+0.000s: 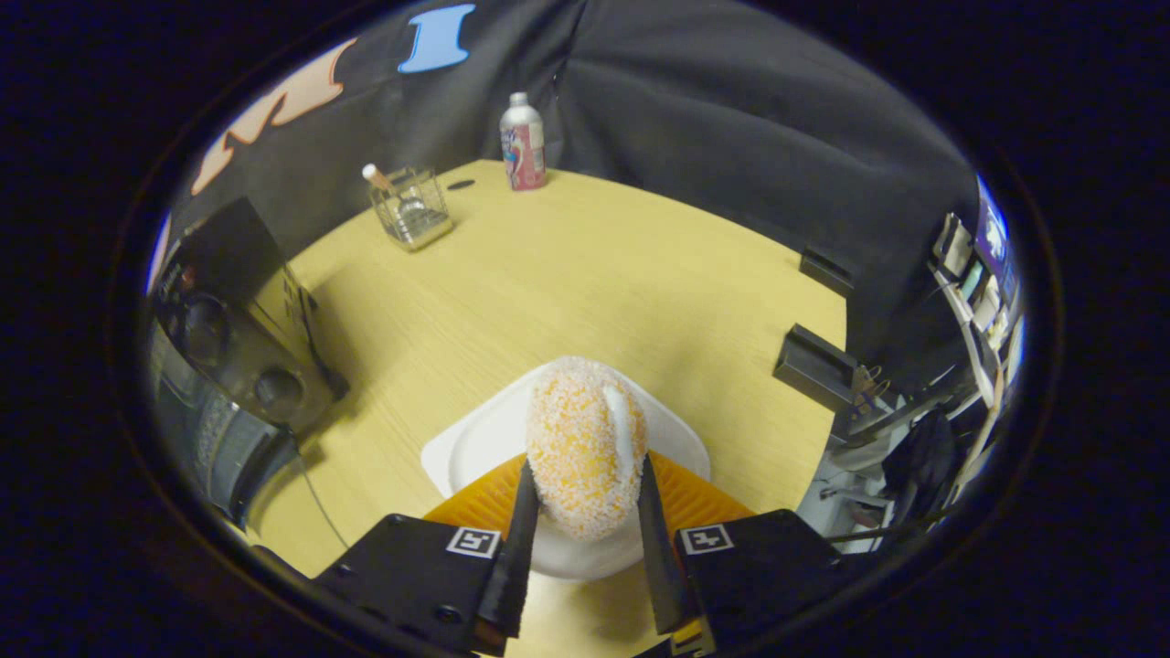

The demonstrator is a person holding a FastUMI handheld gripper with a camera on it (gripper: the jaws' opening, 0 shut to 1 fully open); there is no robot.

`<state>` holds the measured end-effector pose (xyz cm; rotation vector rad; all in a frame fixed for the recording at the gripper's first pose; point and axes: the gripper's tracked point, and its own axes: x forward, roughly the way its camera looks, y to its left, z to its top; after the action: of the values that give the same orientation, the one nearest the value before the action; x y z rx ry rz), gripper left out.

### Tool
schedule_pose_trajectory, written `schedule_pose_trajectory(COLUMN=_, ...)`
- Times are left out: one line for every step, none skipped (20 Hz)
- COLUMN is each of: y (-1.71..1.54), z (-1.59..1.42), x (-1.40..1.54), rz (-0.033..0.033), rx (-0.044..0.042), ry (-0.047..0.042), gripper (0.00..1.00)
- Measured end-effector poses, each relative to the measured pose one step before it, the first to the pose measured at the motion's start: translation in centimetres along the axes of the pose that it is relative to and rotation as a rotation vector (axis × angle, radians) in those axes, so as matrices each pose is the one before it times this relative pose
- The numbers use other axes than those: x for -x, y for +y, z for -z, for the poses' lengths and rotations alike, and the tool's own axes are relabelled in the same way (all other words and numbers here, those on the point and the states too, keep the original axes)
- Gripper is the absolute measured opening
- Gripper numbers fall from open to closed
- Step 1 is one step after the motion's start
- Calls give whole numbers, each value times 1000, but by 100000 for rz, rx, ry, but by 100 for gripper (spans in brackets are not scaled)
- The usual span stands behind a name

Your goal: Open the toaster oven, put the food inside, and close the toaster oven door.

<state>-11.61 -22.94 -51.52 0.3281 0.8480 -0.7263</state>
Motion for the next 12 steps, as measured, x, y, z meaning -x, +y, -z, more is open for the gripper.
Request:
schedule_pose_trajectory(y=470, z=-794, x=892, rz=-1721, rx=-2690, ry=-2625, gripper=57)
schedule_pose_trajectory(y=616, z=-744, x=868, rz=-1859, rx=-3416, ry=-2320, gripper=57)
schedule_pose_trajectory(y=873, z=-616, x=879, rz=-3069, rx=-4027, ry=-2025, gripper=57)
schedule_pose_trajectory(y=1012, z=-545, x=835, rz=-3451, rx=-4217, ry=-2178, gripper=56)
schedule_pose_trajectory(y=1064, z=-493, x=943, rz=-3329, rx=-4270, ry=-1754, gripper=56)
schedule_pose_trajectory(y=1061, z=-190, x=951, rz=-3605, rx=-4452, ry=-1445, gripper=56)
schedule_pose_trajectory(y=1316, z=-140, x=992, rz=-3731, rx=-4546, ry=-1081, gripper=56)
schedule_pose_trajectory(y=1318, z=132, x=977, rz=-3430, rx=-4069, ry=-555, gripper=56)
schedule_pose_trajectory(y=1094, z=295, x=850, rz=-3113, rx=-3218, ry=-50, gripper=56)
schedule_pose_trajectory(y=988, z=675, x=892, rz=-2683, rx=-2546, ry=662, gripper=56)
schedule_pose_trajectory(y=1107, z=865, x=731, rz=-2600, rx=-2103, ry=1118, gripper=56)
schedule_pose_trajectory(y=942, z=1117, x=653, rz=-2613, rx=-2197, ry=1775, gripper=56)
